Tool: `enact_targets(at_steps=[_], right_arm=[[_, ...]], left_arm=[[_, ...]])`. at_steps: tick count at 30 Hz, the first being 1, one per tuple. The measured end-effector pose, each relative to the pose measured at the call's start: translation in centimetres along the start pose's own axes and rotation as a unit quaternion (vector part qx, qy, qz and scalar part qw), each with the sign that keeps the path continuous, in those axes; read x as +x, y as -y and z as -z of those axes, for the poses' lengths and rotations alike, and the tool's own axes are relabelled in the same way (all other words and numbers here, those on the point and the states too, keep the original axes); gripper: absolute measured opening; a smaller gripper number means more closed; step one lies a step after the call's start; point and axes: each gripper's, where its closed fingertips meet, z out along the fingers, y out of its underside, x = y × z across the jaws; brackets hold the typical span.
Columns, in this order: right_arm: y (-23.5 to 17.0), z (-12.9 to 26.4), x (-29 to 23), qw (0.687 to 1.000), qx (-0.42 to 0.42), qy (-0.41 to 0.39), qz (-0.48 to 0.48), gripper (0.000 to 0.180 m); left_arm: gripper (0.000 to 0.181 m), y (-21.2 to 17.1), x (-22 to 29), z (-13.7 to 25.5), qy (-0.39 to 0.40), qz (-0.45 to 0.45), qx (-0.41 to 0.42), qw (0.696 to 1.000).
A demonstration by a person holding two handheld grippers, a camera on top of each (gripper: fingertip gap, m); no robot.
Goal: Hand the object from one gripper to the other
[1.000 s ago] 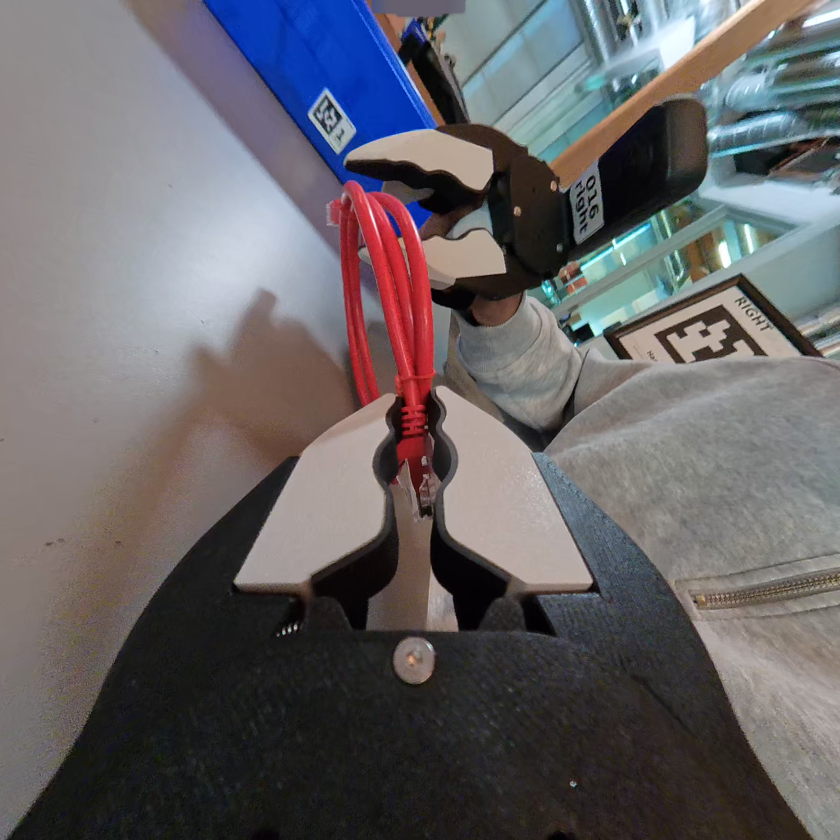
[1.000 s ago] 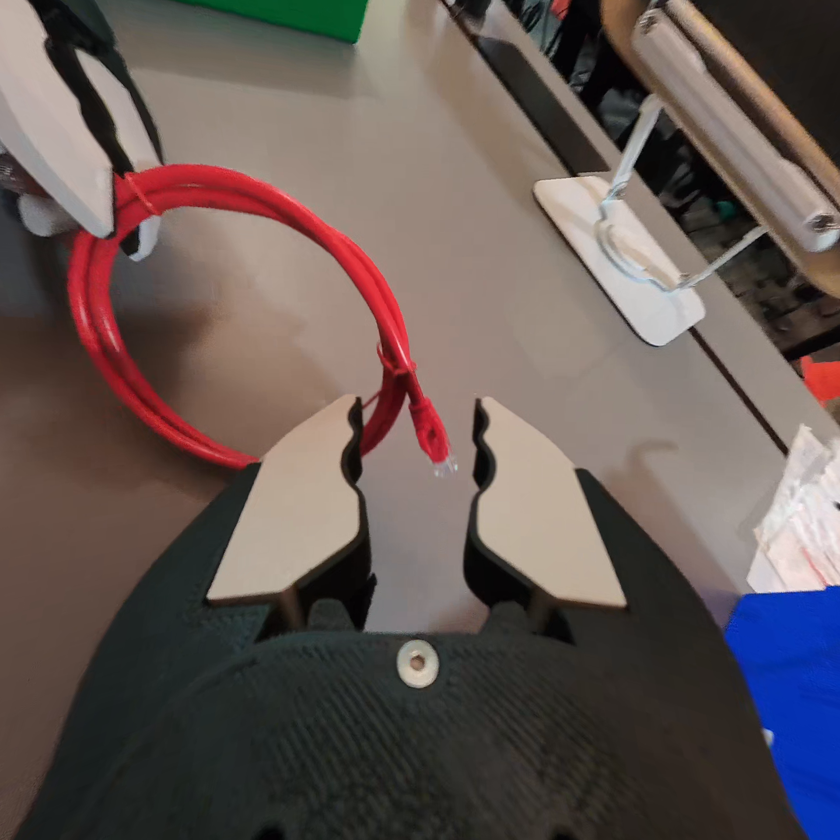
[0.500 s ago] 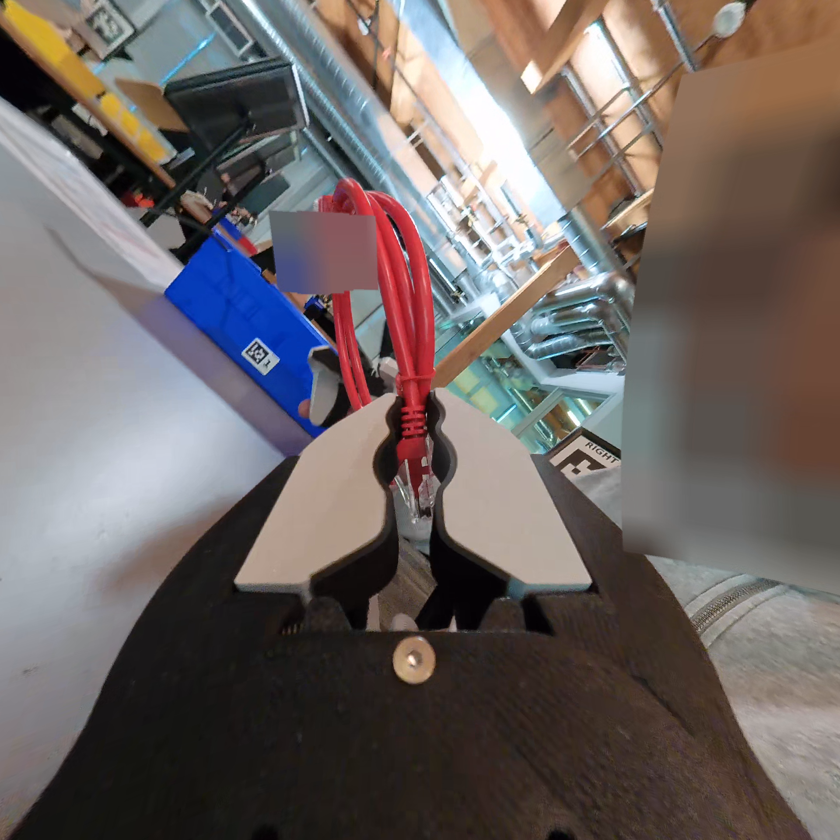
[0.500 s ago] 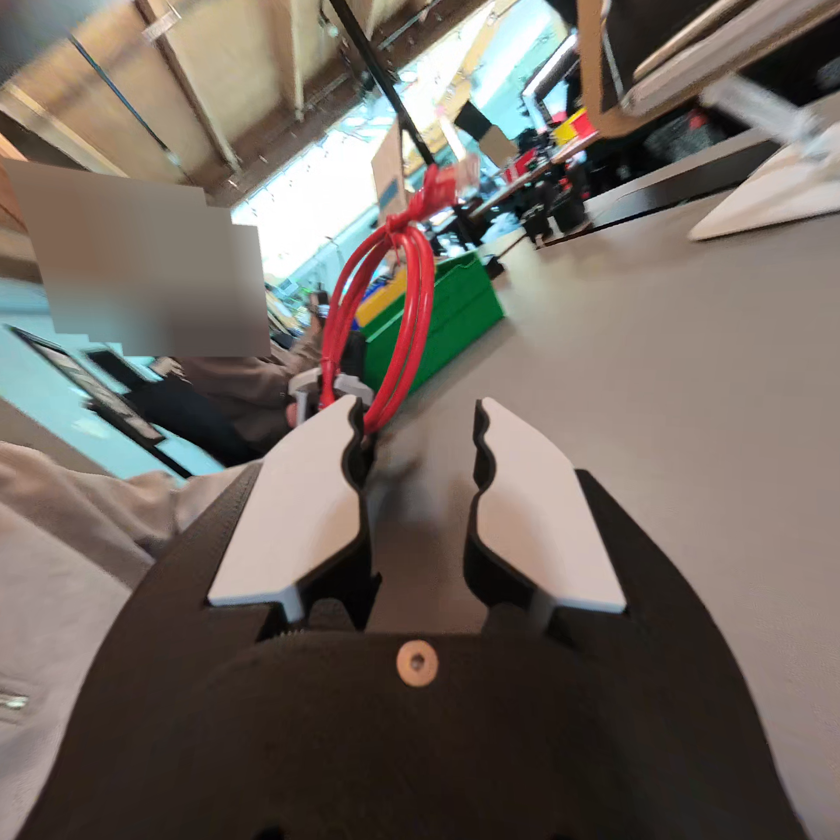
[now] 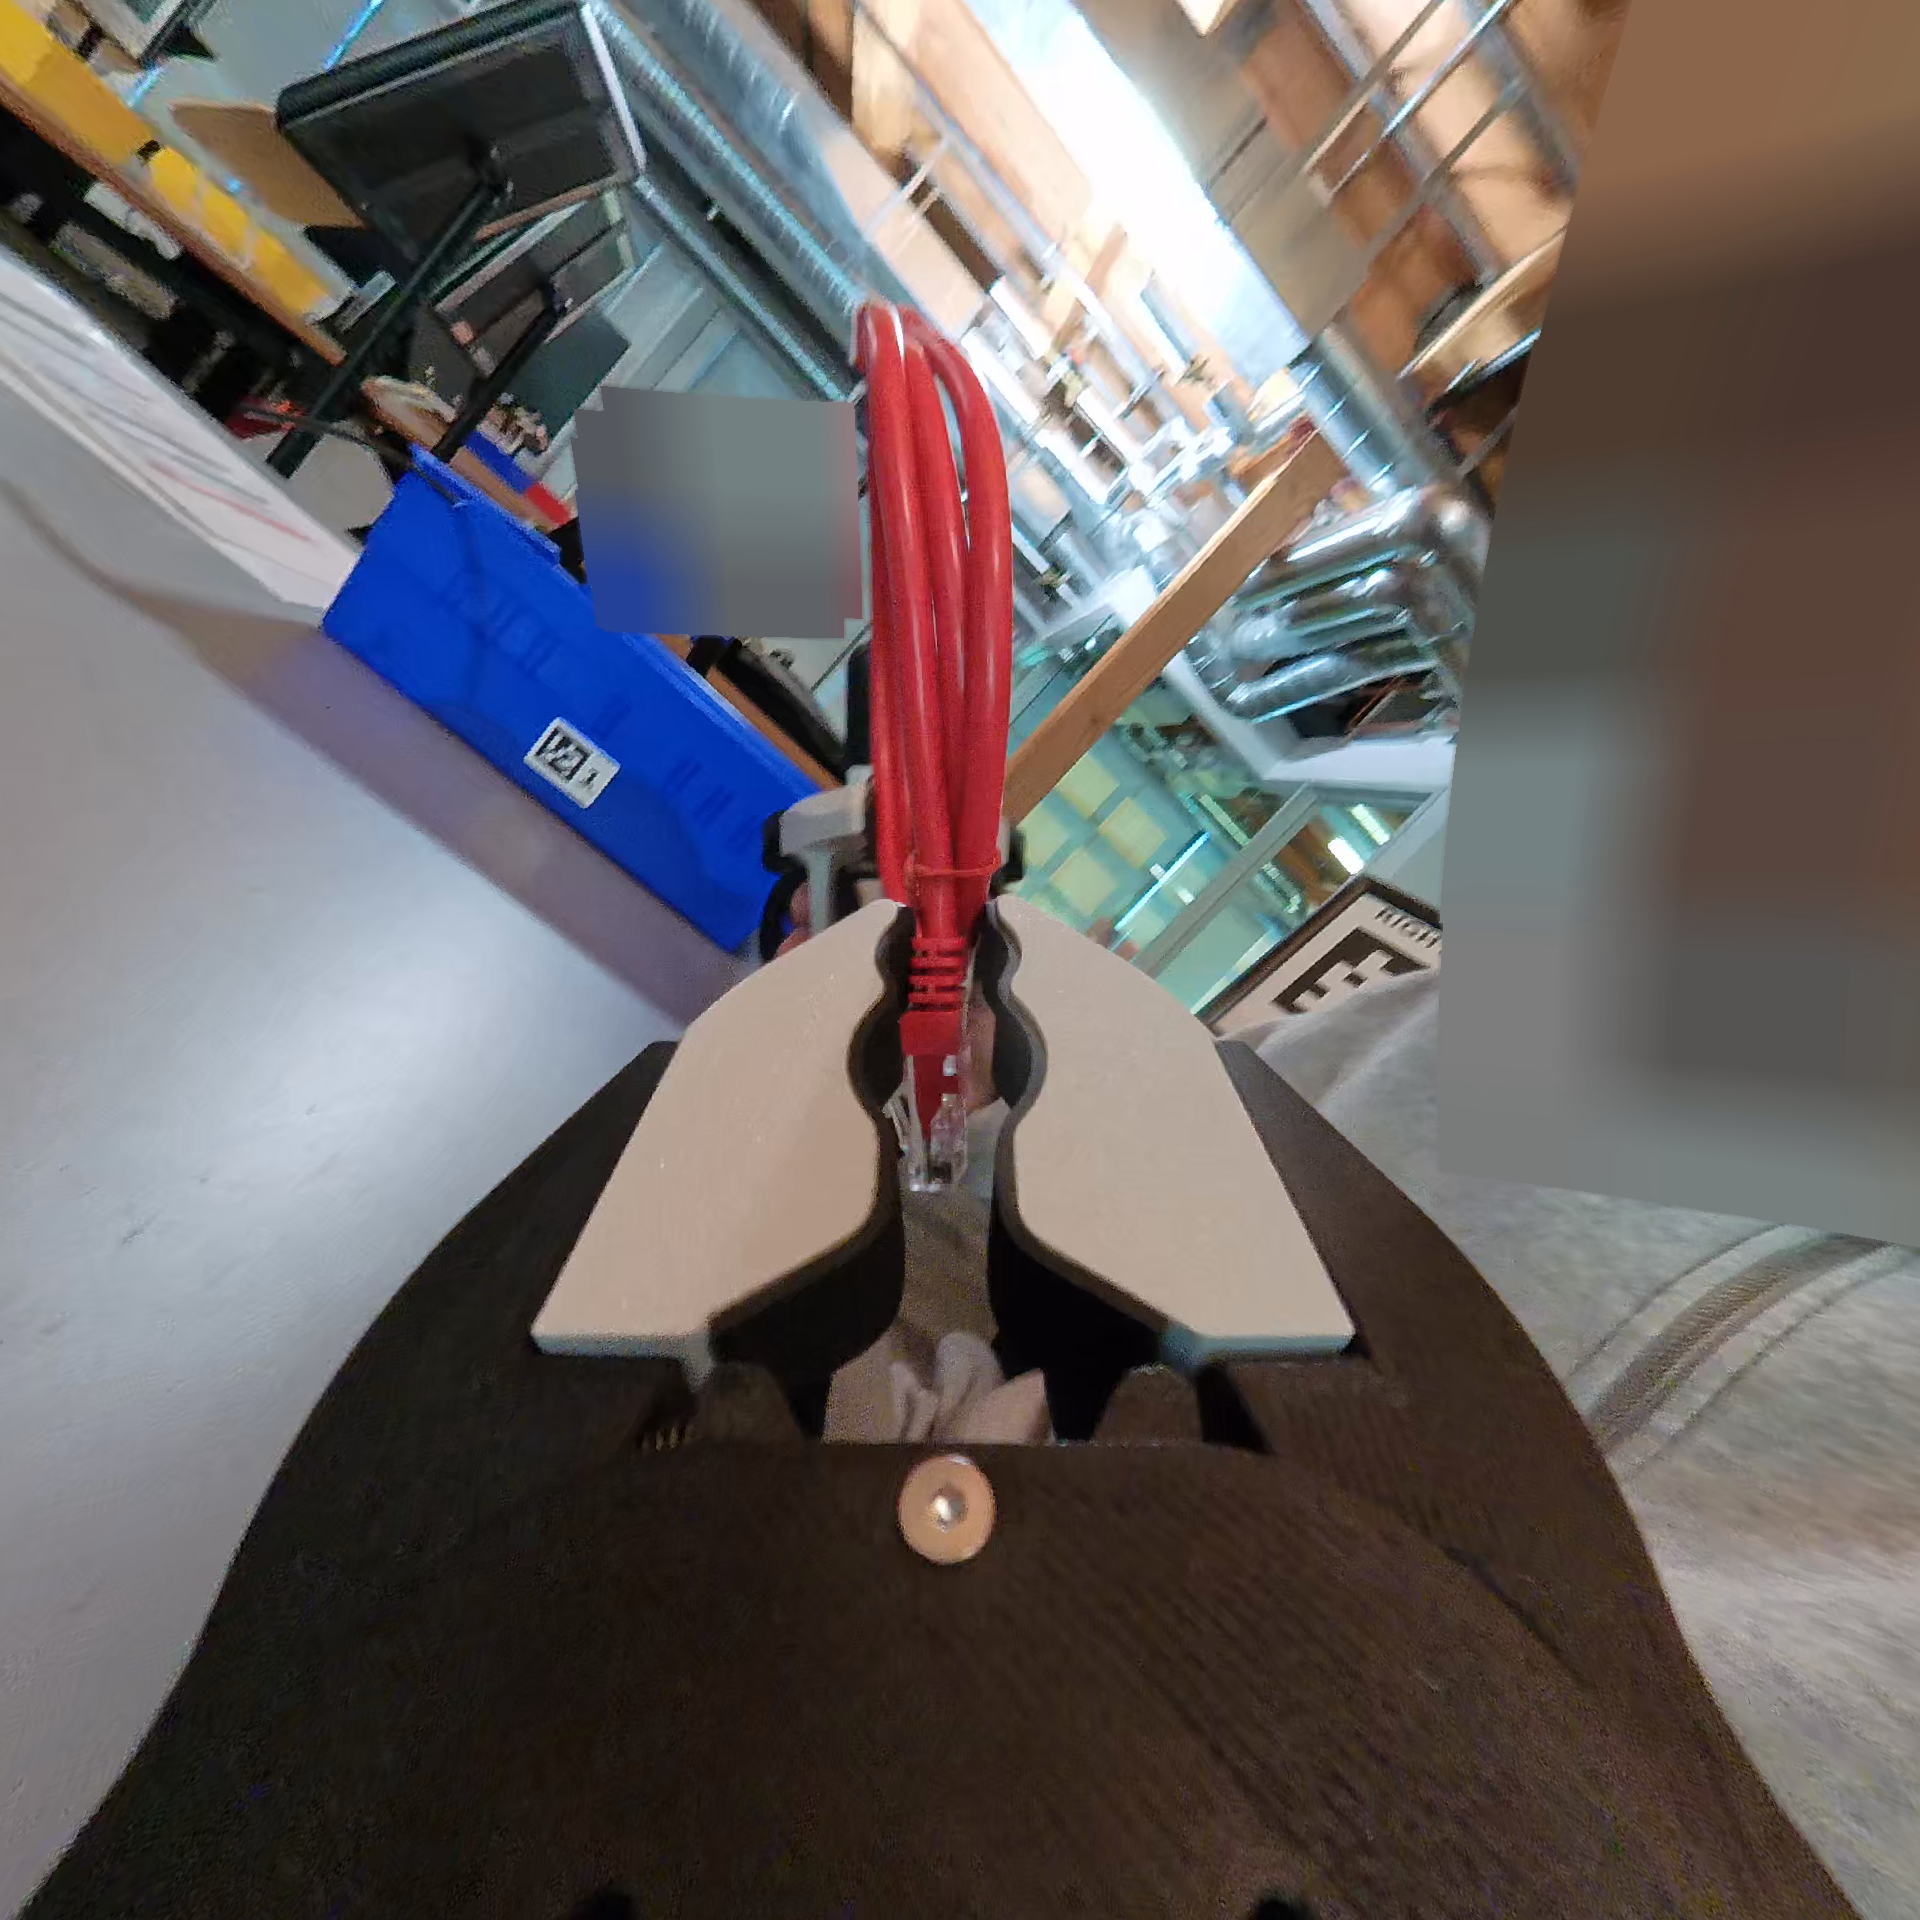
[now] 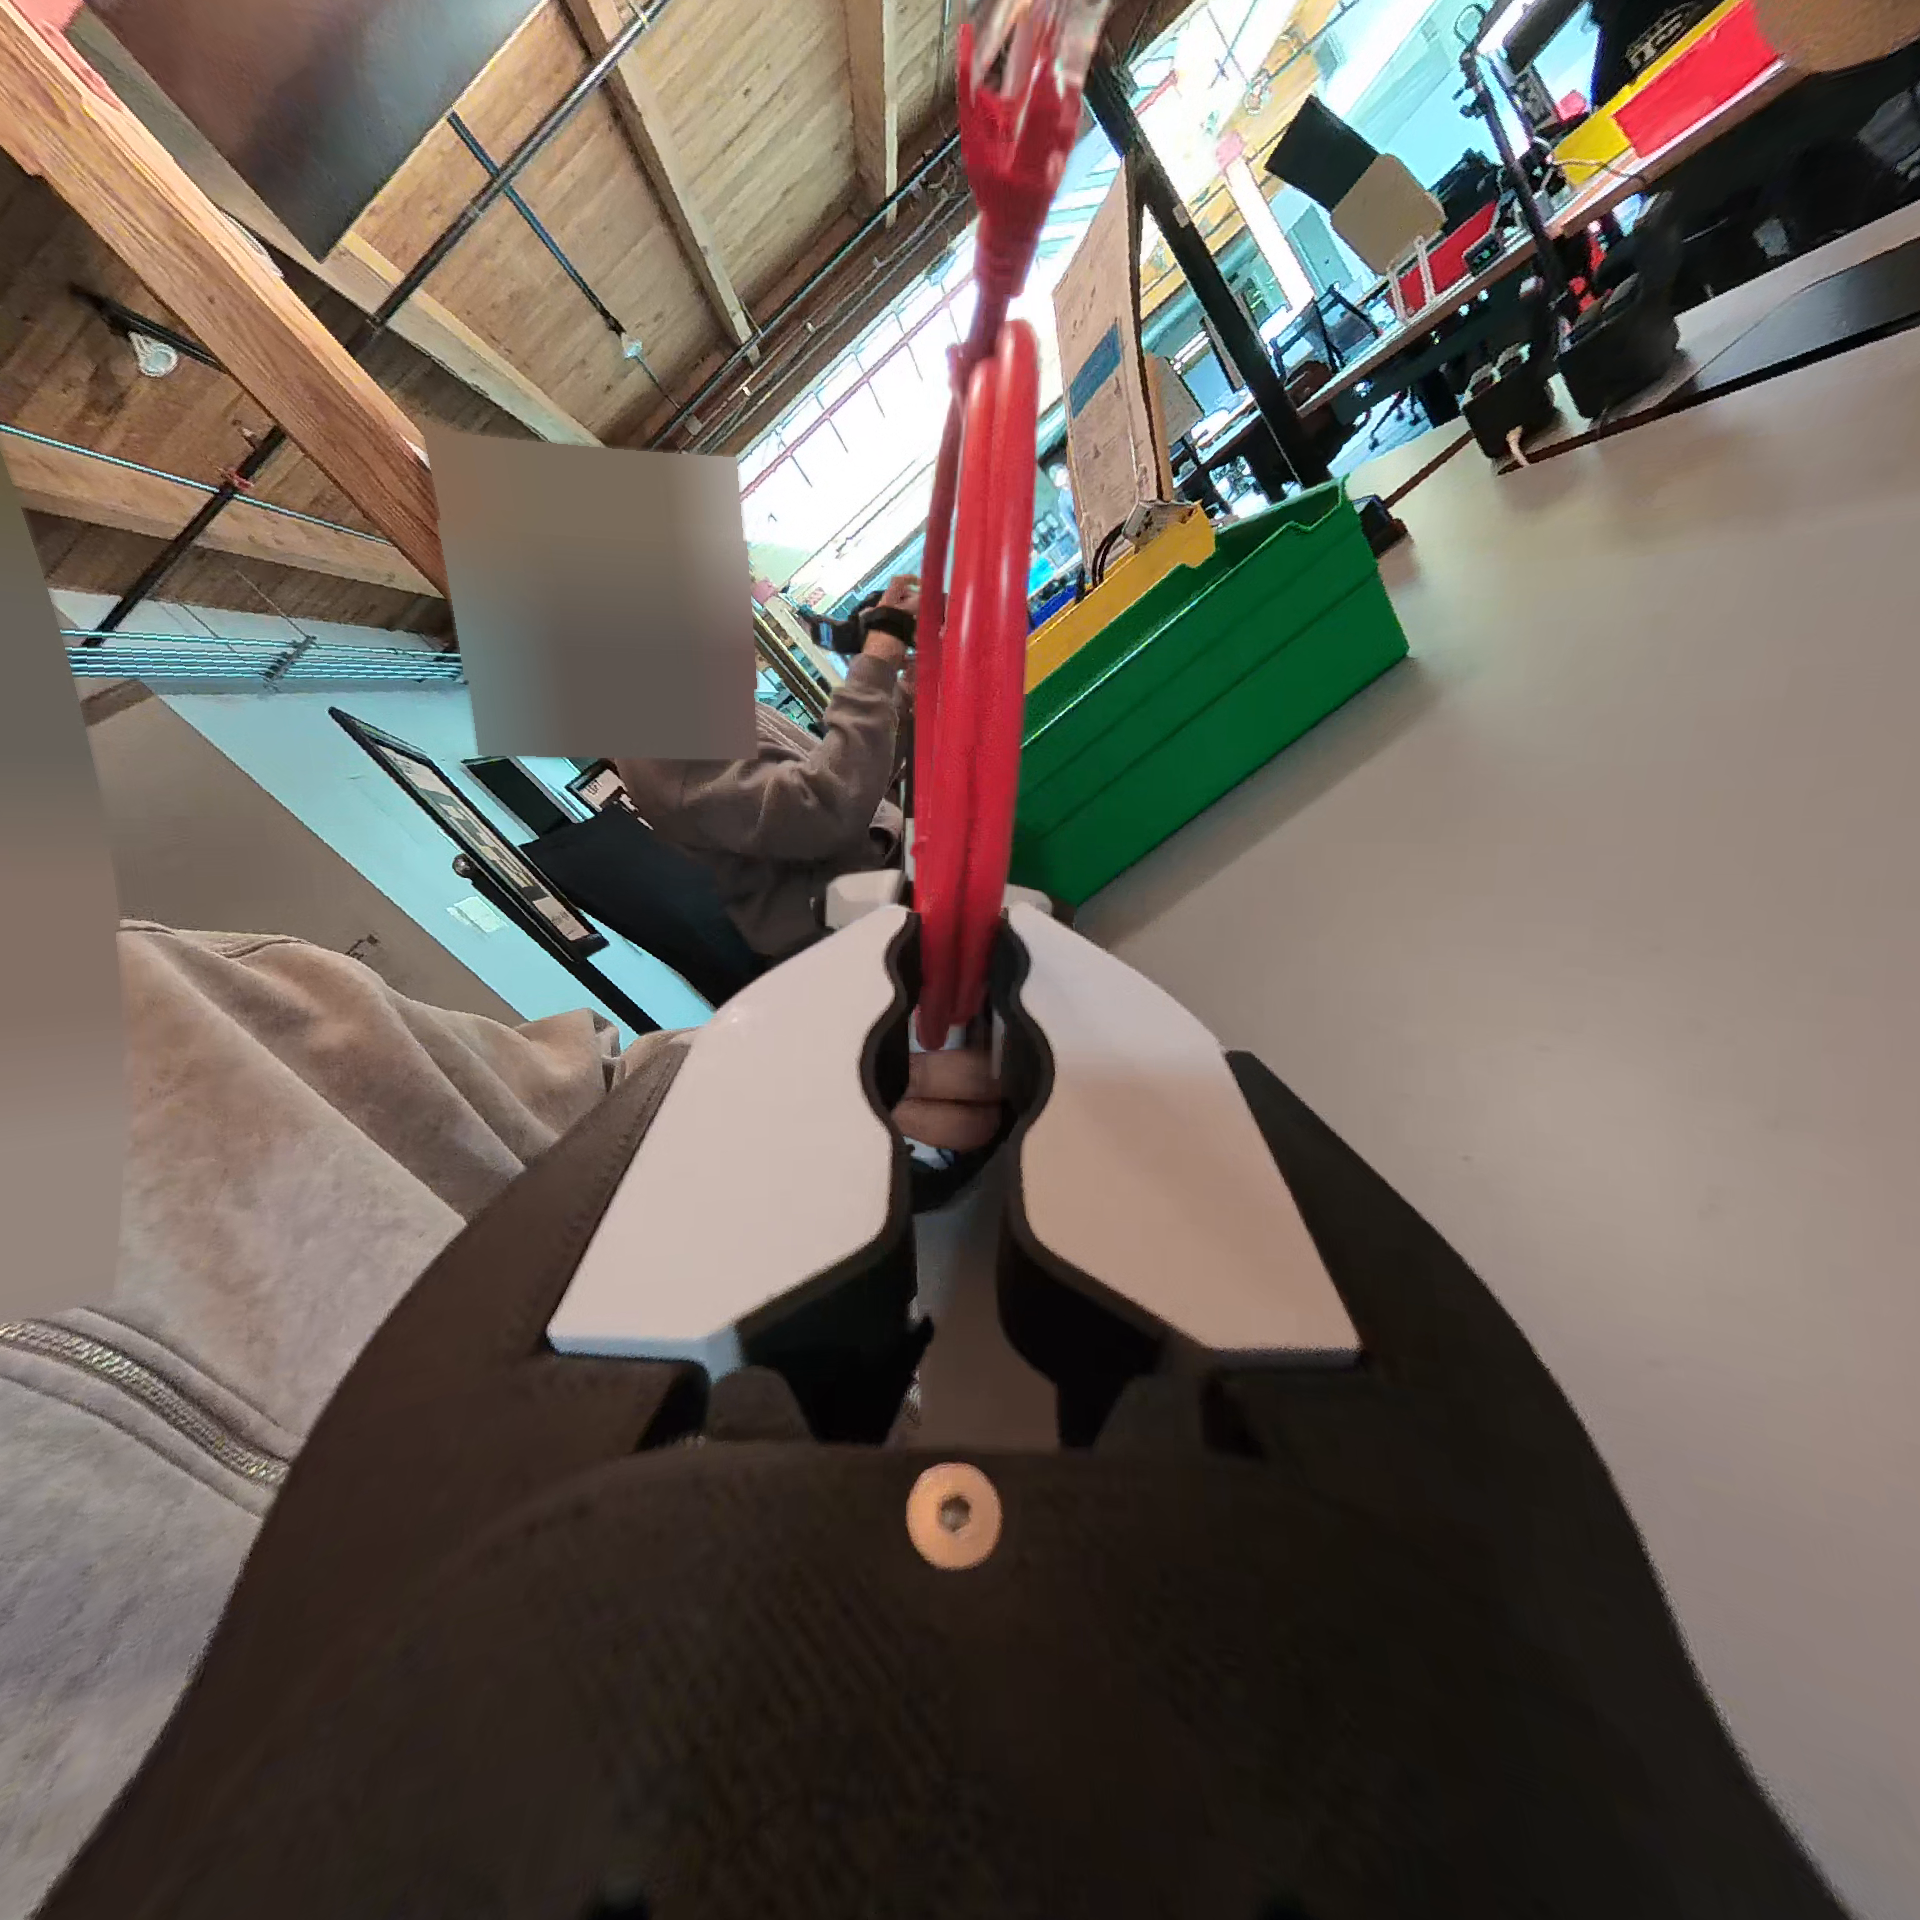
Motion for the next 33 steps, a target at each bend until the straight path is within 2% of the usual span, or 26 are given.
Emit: enact_targets(at_steps=[1, 5, 7, 9, 17, 19, 21, 27, 33], right_arm=[[0.1, 0.1, 0.0, 1.0, -0.002, 0.0, 0.0, 0.013], [0.1, 0.7, 0.4, 1.0, -0.02, -0.006, -0.003, 0.012], [0.2, 1.0, 0.6, 0.999, -0.03, -0.002, -0.015, 0.012], [0.2, 1.3, 0.7, 0.999, -0.038, 0.005, -0.027, 0.012], [-1.0, 0.9, -0.4, 0.994, -0.072, 0.064, -0.06, 0.012], [-1.5, 0.7, -0.7, 0.992, -0.083, 0.072, -0.057, 0.012], [-1.6, 0.6, -1.0, 0.992, -0.088, 0.079, -0.053, 0.013], [-1.4, 0.6, -0.1, 0.995, -0.067, 0.063, -0.049, 0.014], [-0.3, 0.9, 1.2, 0.998, -0.021, 0.036, -0.051, 0.044]], left_arm=[[0.017, -0.3, -0.3, -0.1, 0.011, -0.008, -0.012, 1.0], [0.05, -0.6, -0.8, -0.2, 0.047, -0.048, -0.035, 0.997], [0.059, -0.5, -1.4, 0.0, 0.074, -0.074, -0.044, 0.994], [0.06, -0.2, -1.9, 0.3, 0.095, -0.091, -0.05, 0.99], [0.051, -0.5, -3.9, 1.2, 0.122, -0.019, -0.051, 0.991], [0.041, -0.8, -3.7, 1.1, 0.112, -0.009, -0.059, 0.992], [0.021, -1.0, -3.2, 1.0, 0.095, -0.007, -0.07, 0.993], [0.012, -0.4, -2.5, 1.0, 0.073, 0.007, -0.057, 0.996], [0.012, 0.3, -2.4, 1.2, 0.072, 0.013, -0.032, 0.997]])
